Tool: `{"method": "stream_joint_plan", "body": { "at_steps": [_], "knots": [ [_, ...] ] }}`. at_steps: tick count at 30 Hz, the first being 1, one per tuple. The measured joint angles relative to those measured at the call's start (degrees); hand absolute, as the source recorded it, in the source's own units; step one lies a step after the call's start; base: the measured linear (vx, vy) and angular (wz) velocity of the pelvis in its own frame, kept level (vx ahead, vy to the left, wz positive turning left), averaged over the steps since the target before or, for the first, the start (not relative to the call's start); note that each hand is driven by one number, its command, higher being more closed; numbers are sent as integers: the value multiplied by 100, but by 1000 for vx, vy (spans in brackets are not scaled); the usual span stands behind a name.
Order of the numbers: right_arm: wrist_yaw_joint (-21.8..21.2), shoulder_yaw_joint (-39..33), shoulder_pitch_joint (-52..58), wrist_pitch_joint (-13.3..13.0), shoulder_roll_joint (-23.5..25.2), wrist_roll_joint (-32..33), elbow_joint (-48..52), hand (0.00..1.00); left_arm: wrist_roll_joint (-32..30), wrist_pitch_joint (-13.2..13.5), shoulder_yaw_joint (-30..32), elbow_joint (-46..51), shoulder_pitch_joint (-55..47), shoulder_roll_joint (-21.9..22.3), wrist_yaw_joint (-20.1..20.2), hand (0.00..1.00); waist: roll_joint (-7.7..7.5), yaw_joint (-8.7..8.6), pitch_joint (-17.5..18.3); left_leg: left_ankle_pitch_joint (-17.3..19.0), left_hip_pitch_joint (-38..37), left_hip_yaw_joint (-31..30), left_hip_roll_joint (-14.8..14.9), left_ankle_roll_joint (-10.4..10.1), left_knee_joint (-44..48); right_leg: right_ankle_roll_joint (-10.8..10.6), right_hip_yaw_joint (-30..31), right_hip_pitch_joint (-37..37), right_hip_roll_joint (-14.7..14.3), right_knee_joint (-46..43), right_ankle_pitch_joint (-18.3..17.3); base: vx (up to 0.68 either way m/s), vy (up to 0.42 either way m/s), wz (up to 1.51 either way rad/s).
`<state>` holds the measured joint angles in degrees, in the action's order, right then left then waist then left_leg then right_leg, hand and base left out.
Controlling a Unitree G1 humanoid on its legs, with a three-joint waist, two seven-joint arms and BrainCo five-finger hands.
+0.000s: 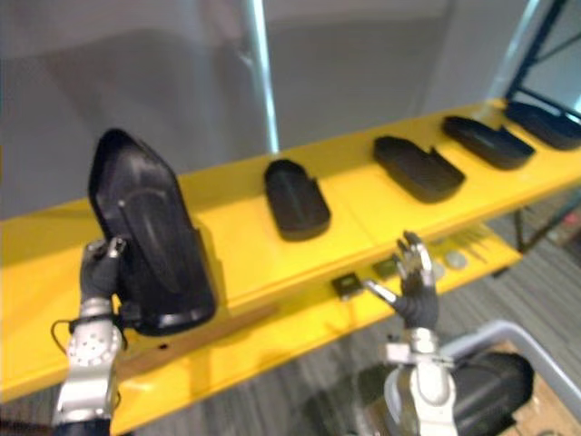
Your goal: Walk over and take plastic housings, then place them on the shelf
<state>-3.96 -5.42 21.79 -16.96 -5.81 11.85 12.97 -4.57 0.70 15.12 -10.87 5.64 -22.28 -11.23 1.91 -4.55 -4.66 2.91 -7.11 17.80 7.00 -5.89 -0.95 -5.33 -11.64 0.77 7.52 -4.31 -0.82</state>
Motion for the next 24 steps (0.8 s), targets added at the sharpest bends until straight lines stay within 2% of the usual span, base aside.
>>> {"method": "stream_joint_plan", "body": {
  "at_steps": [2,5,7,11,12,14,17,19,24],
  "knots": [
    [-108,-70,188,9,-108,-77,-6,0,105,-165,27,-606,337,-442,11,100,59,-106,-31,-8,-11,141,6,-12,-51,2,137,-80,-51,-8,30,-16,-5,-34],
    [-151,-112,334,131,-159,-67,-115,0,501,-586,25,-1522,1036,-1050,95,100,127,-242,-73,-9,4,250,4,-14,-50,0,270,-184,-53,-20,59,-12,6,-20],
    [-249,-98,376,230,-247,-24,-316,0,698,-911,-1,-2243,1561,-1424,187,100,164,-265,-96,-9,10,377,28,-14,-55,-6,397,-278,-62,-45,64,-15,5,-25],
    [-365,49,434,341,-361,-32,-518,0,843,-1574,-188,-3497,2434,-2031,546,100,234,-409,-211,-10,21,476,24,-15,-53,2,504,-395,-71,-122,62,10,1,-13],
    [-365,89,433,341,-365,-32,-518,0,859,-1641,-266,-3651,2541,-2112,592,100,240,-422,-239,-11,21,486,24,-15,-51,3,523,-411,-73,-136,61,20,5,-13],
    [-363,266,430,343,-397,-34,-518,0,871,-1967,-471,-3999,2888,-2276,795,100,250,-448,-342,-11,51,505,18,-14,-40,10,554,-484,-67,-199,57,6,1,-5],
    [-362,489,377,352,-433,-32,-518,0,1049,-2119,-516,-4211,3027,-2283,938,100,239,-475,-421,-11,128,496,19,-14,-2,31,554,-538,-64,-237,41,0,0,0],
    [-348,650,240,391,-433,-19,-516,0,1372,-2219,-535,-4365,3027,-2297,1066,100,195,-506,-634,-11,135,491,15,-13,73,74,559,-584,-62,-347,11,0,0,0],
    [-210,735,178,458,-462,96,-511,0,1557,-2258,-749,-4661,3006,-2303,1149,100,164,-516,-824,-11,319,485,40,-13,201,126,571,-813,-56,-570,-32,-28,-21,1]
  ]
}}
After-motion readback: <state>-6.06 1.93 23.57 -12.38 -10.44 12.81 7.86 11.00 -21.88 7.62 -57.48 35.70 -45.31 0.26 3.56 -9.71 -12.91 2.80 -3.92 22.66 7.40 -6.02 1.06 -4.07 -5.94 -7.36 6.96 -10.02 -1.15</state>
